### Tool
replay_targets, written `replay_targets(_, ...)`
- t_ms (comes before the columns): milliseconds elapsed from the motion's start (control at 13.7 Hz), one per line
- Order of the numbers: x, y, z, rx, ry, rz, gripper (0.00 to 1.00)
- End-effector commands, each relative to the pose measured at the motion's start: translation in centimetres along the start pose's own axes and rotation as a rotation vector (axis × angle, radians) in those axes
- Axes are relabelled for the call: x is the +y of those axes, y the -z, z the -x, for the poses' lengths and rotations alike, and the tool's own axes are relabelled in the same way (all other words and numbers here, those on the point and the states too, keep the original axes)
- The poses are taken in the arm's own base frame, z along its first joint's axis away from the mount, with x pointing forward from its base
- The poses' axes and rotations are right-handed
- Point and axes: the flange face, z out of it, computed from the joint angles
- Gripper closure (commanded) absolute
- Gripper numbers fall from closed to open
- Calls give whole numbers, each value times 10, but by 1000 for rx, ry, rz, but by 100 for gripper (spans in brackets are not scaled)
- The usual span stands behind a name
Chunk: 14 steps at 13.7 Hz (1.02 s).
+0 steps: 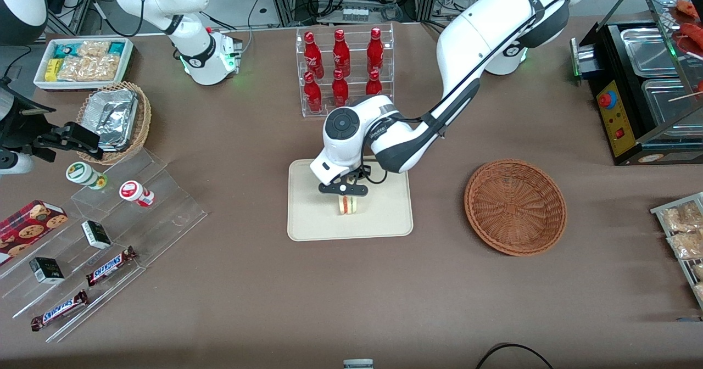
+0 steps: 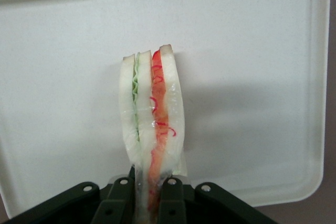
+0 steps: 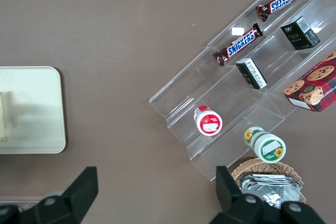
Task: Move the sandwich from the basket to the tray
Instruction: 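Lower the sandwich onto the tray and open the left gripper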
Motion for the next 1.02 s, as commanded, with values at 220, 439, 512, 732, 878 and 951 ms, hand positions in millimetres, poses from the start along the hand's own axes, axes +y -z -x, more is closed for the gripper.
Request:
replay_targets(220,3,-10,-8,30,3,-6,100)
replay_targets(439,2,-14,-8,26,3,-6,20)
replay_targets(512,2,-13,-8,28,4,-5,1)
replay_targets(732,-1,-2,-11,31,16,-3,1)
replay_targets(878,-3,21,-9,38,18,-22,0)
replay_targets(951,-5,30,-8,33,19,-42,0)
